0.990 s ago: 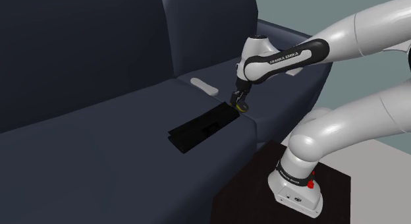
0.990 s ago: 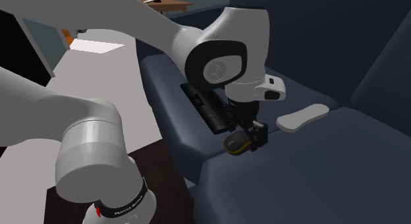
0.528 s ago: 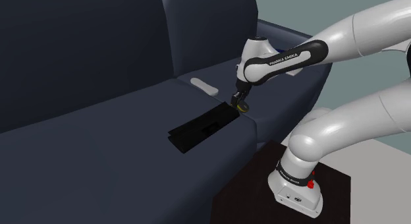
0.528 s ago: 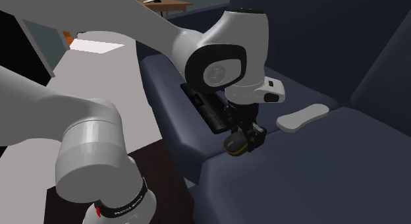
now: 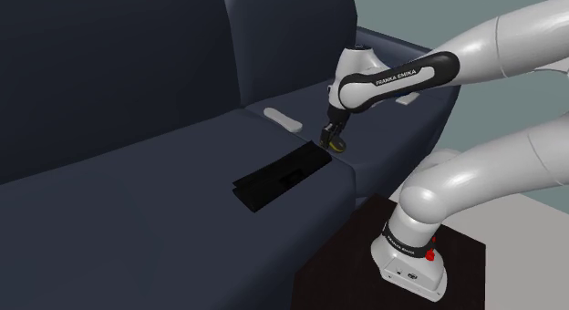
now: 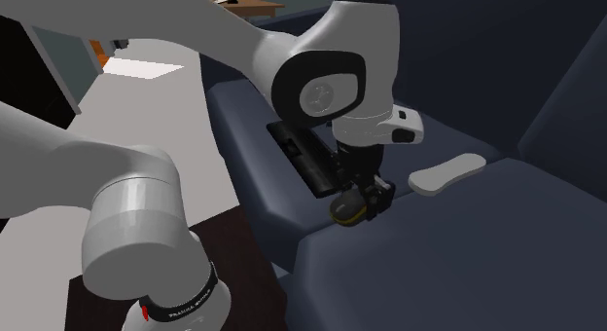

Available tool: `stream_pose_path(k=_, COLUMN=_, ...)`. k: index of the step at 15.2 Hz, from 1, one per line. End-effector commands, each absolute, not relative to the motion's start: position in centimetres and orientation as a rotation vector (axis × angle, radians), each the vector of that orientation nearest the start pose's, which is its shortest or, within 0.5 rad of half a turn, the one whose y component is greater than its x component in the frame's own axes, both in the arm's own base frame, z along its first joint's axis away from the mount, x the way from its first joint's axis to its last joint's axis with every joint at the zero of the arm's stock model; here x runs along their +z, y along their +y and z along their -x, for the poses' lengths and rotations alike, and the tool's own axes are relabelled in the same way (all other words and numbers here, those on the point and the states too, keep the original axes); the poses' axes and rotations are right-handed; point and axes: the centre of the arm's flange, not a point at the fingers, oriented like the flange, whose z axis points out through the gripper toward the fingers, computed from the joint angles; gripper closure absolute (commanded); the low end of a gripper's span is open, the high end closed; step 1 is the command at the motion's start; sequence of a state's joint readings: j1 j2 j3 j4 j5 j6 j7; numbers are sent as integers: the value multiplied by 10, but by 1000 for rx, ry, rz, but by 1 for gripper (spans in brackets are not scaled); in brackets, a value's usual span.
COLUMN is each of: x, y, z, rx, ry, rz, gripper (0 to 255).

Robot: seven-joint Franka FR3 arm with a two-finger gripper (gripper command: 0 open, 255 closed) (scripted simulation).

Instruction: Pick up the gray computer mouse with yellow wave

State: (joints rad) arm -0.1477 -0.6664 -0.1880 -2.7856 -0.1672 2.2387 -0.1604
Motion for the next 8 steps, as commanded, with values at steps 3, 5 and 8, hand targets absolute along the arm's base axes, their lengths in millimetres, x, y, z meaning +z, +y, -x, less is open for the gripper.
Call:
stream_pose_path(k=3, x=424, y=-111, z=-324, rx=-171, ry=73, rz=3183, gripper=255)
stream_pose_path(k=5, x=435, y=-111, z=-324, rx=-171, ry=73, rz=3183, gripper=255)
stream_pose_path(k=8, x=451, y=-111, z=-324, rx=-171, ry=73, rz=3183, gripper=255)
